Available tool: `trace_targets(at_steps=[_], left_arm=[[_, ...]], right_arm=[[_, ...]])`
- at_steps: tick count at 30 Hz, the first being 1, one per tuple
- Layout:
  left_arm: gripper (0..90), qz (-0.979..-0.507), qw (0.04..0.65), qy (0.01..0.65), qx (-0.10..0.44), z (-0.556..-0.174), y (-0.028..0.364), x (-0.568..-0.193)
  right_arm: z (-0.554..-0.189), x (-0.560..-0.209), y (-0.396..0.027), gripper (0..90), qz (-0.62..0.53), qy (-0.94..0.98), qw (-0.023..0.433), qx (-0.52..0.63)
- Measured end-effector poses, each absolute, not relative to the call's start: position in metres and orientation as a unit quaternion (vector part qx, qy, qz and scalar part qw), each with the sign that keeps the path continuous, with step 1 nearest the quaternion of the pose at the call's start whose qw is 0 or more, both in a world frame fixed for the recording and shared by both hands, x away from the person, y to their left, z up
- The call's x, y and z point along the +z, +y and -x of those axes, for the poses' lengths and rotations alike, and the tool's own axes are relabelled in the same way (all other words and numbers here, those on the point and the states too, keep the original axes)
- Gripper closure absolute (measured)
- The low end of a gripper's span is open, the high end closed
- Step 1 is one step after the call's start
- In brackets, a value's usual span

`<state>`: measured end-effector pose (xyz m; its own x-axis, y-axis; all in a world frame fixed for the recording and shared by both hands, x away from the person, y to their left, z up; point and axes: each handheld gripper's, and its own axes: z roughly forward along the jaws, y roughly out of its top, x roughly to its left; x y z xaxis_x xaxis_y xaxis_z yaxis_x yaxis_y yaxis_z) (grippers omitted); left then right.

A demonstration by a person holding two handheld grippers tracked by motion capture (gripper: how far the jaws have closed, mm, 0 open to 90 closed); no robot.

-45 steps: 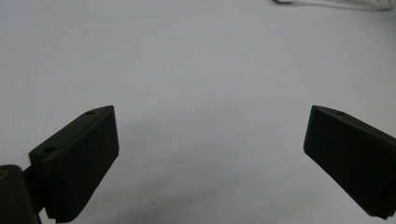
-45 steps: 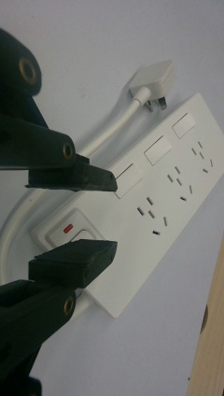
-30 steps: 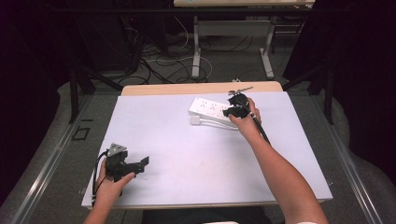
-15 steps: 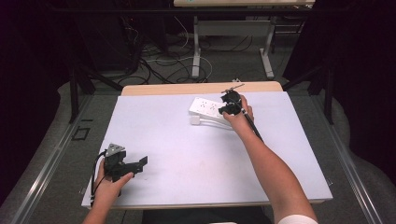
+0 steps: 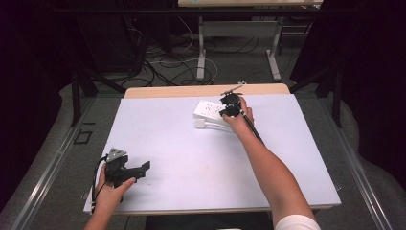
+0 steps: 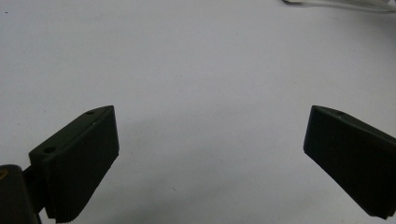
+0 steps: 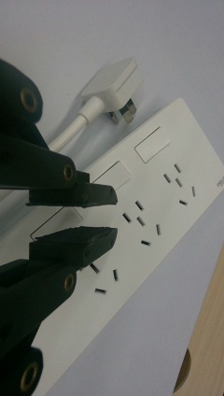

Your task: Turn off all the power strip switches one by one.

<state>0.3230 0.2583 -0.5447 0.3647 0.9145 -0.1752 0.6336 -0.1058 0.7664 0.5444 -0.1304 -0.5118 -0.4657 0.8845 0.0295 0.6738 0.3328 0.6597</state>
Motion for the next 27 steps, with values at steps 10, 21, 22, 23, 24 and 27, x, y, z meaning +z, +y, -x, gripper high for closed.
trace_targets(at_steps=[10,21,22,23,24,27], left_arm=[[3.4,-0.724,0.401,0.533,0.176,-0.3233,0.259,-0.5443],[3.3,-0.726,0.401,0.531,0.176,-0.3235,0.2588,-0.5437],[3.3,-0.726,0.4,0.531,0.175,-0.3233,0.2587,-0.5437],[3.3,-0.726,0.4,0.531,0.175,-0.3233,0.2587,-0.5437],[3.3,-0.726,0.4,0.531,0.175,-0.3233,0.2586,-0.5437],[3.4,-0.725,0.4,0.532,0.176,-0.323,0.2583,-0.5437]], right_arm=[[-0.5484,-0.519,-0.1275,82.2,-0.5,0.797,0.166,0.295],[-0.5471,-0.5206,-0.1252,90.0,-0.504,0.798,0.16,0.287],[-0.547,-0.5204,-0.1253,90.0,-0.505,0.799,0.158,0.287],[-0.5471,-0.5208,-0.1251,90.0,-0.504,0.798,0.159,0.288],[-0.5471,-0.5209,-0.125,90.0,-0.504,0.798,0.159,0.288],[-0.5477,-0.5219,-0.1261,90.0,-0.506,0.797,0.155,0.291]])
